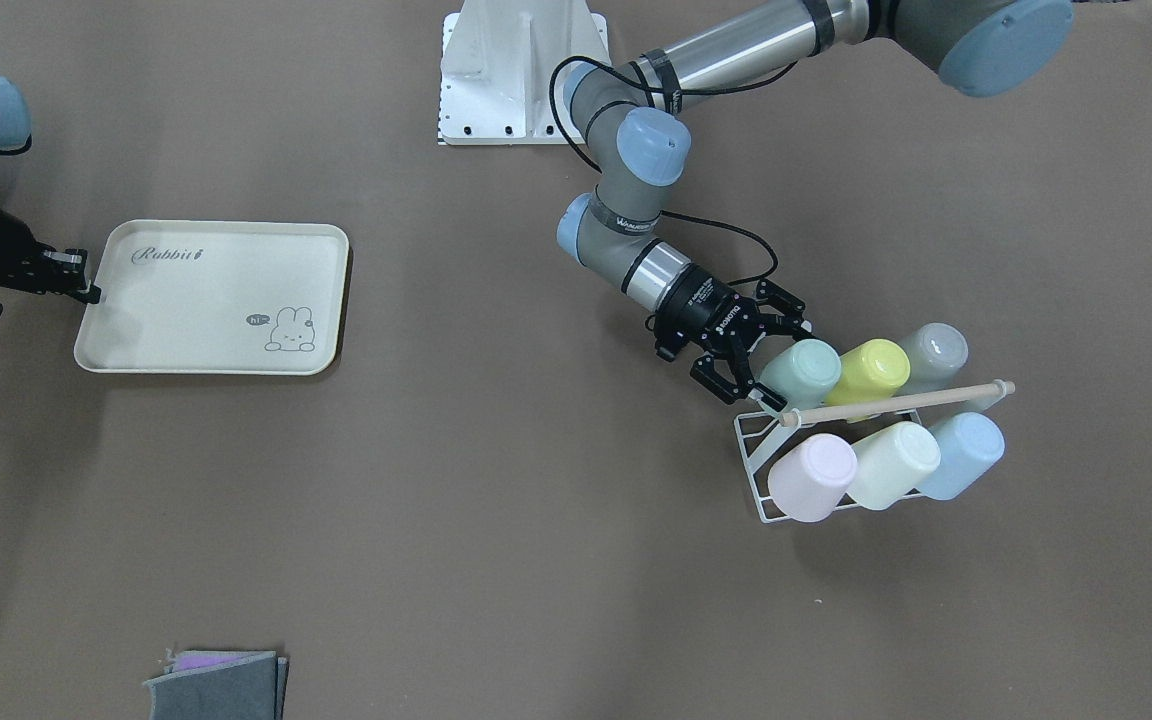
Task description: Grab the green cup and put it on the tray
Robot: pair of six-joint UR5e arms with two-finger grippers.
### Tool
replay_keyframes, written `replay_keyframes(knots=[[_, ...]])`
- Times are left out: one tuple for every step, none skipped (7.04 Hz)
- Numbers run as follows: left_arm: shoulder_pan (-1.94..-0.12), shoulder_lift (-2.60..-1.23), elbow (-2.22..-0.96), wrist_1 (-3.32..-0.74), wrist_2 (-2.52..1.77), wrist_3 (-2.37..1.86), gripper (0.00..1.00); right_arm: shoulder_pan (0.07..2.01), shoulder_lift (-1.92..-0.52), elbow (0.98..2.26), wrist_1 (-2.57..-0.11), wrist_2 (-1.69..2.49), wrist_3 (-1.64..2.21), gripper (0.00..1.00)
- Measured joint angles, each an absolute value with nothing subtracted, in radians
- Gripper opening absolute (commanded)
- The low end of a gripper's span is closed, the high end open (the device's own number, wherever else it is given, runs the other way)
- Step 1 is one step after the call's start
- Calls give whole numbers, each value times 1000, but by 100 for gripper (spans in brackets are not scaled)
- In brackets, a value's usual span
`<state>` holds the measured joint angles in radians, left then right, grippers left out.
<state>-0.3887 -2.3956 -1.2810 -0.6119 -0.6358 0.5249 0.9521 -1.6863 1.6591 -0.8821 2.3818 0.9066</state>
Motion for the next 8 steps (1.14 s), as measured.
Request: replay_keyframes(knots=[[-397,-2390,-1280,-612,-635,523,89,1002,-1647,1657,-885,2439,909,0],[-403,-2384,-1280,-613,-635,516,89,1039,-1608,1653,-887,2483,915,0],[-407,-2379,-1280,-613,-635,507,89,1057,-1561,1645,-907,2508,918,0],[-412,-2376,-1279,-615,-635,502,89,1058,-1490,1625,-963,2522,916,0],[-417,-2374,-1277,-617,-635,500,82,1042,-1409,1598,-1033,2524,914,0],[-420,-2374,-1274,-619,-635,499,63,1015,-1340,1568,-1095,2511,911,0],[-421,-2373,-1273,-619,-635,500,45,989,-1283,1527,-1141,2494,908,0],[-421,-2374,-1273,-620,-635,500,32,972,-1227,1474,-1168,2483,907,0]])
